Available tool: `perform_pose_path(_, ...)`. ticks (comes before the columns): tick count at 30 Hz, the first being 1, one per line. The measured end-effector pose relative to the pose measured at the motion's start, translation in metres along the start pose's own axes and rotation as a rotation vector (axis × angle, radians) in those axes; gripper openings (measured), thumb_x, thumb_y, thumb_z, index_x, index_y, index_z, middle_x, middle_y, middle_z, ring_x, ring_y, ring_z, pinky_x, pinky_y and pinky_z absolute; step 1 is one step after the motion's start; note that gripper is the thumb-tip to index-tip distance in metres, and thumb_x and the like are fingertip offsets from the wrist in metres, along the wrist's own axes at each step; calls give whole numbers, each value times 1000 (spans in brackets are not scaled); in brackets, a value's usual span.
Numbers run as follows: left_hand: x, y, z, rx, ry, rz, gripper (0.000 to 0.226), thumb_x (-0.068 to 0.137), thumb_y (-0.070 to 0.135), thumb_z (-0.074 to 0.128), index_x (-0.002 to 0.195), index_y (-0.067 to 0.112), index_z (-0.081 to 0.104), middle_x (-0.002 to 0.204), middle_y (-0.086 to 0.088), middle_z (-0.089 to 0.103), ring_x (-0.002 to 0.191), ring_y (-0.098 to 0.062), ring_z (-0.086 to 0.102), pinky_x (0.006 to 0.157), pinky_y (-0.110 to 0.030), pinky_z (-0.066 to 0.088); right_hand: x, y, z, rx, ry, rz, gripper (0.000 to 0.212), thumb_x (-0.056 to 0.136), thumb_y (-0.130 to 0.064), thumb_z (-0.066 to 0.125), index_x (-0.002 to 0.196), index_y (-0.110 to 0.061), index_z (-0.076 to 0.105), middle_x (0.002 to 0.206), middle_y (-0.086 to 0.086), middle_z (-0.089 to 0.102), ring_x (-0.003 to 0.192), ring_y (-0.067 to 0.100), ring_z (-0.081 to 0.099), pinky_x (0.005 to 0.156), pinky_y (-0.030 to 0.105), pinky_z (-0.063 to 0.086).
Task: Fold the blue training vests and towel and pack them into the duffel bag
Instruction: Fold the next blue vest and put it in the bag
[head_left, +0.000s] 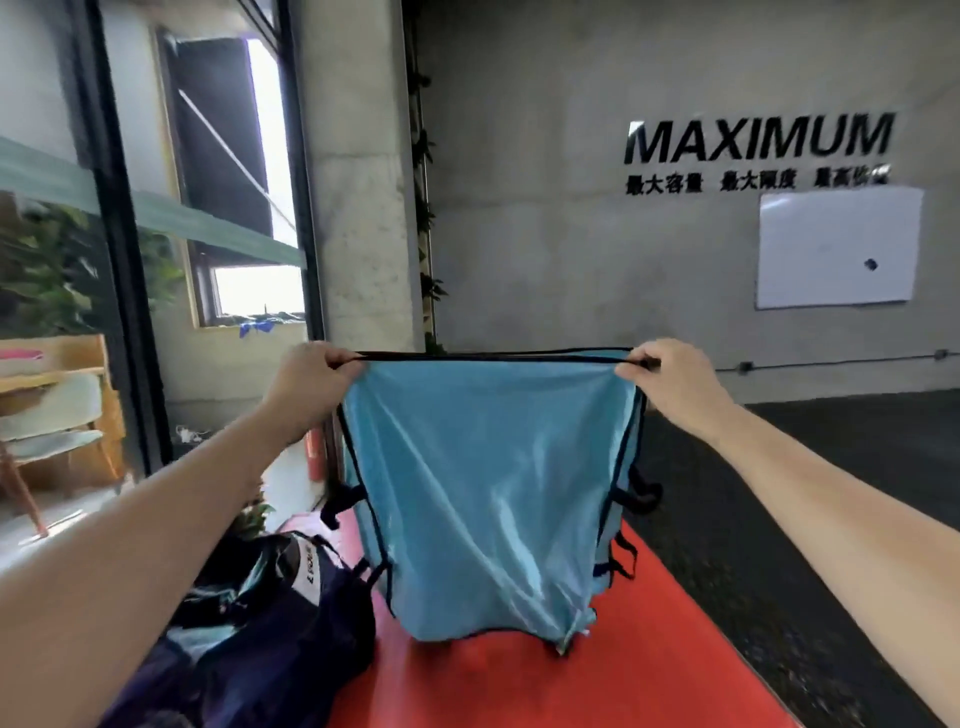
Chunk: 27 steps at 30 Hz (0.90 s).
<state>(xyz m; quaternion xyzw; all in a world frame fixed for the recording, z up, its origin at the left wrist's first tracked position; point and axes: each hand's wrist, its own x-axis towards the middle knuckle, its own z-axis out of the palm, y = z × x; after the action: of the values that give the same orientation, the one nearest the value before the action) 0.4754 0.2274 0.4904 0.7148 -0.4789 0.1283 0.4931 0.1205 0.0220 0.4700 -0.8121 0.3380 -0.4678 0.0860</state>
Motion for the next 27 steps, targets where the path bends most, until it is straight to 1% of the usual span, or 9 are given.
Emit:
perform_pose_path(2, 18, 33, -30, 40, 31, 48, 14, 93, 21, 65, 90, 14, 77, 87, -4, 71, 85, -21, 64, 72, -28, 44, 18, -23, -32, 65, 33, 0, 14, 96, -25, 67, 97, -13, 74, 93, 0, 67, 88, 17, 60, 79, 31, 42)
perform_pose_path(4, 29, 60, -59, 60, 42, 80, 16, 92, 21, 67, 92, 9, 78, 88, -8, 72, 83, -21, 63, 74, -29, 44, 31, -43, -61, 117, 83, -15, 16, 96, -26, 68, 101, -12, 76, 93, 0, 70, 87, 14, 62, 81, 30, 46)
perform_pose_path(8, 36, 96, -103, 91, -23, 150, 17, 91, 21, 72, 101, 10, 79, 92, -5, 74, 85, -19, 66, 76, -27, 45, 48, -64, -99, 92, 117, -36, 17, 96, -29, 68, 102, -15, 75, 93, -2, 71, 80, 5, 59, 72, 25, 43)
perform_pose_path(12, 32, 118, -132, 178, 12, 279, 17, 90, 20, 73, 103, 11, 79, 82, 4, 71, 77, -5, 61, 75, -23, 42, 55, -70, -122, -12, 24, -30, 26, 96, -30, 68, 115, -13, 72, 103, -1, 69, 85, 7, 59, 80, 27, 42)
perform_pose_path(14, 31, 121, -141, 205, -5, 279, 17, 90, 20, 73, 104, 12, 79, 86, 3, 72, 81, -8, 64, 80, -24, 44, 55, -72, -129, 2, -29, -9, 29, 95, -29, 69, 119, -12, 71, 105, -2, 68, 89, 11, 60, 86, 28, 41)
perform_pose_path(18, 28, 122, -147, 154, -16, 263, 17, 88, 17, 75, 104, 10, 78, 88, 0, 73, 79, -5, 63, 87, -30, 50, 51, -77, -128, 125, -15, 0, 24, 95, -31, 69, 109, -13, 74, 92, -9, 67, 85, 4, 59, 84, 29, 42)
perform_pose_path(22, 28, 107, -146, -47, -12, 196, 12, 83, 29, 81, 89, 18, 80, 87, 0, 76, 88, -18, 70, 90, -35, 53, 50, -77, -121, 174, 0, -23, 22, 94, -35, 69, 96, -14, 77, 93, 2, 75, 93, 22, 69, 77, 26, 51)
perform_pose_path(24, 27, 97, -144, -112, -22, 168, 13, 81, 31, 83, 84, 19, 80, 88, -2, 77, 91, -23, 71, 91, -38, 54, 47, -78, -118, 168, 2, -58, 21, 95, -34, 69, 97, -15, 77, 93, -2, 74, 92, 17, 69, 74, 21, 49)
perform_pose_path(27, 23, 85, -141, -113, -3, 151, 10, 83, 25, 82, 81, 16, 79, 85, -5, 76, 91, -26, 70, 85, -35, 53, 44, -80, -113, 171, 18, -108, 17, 91, -33, 72, 92, -16, 75, 87, -4, 74, 84, 12, 69, 69, 19, 46)
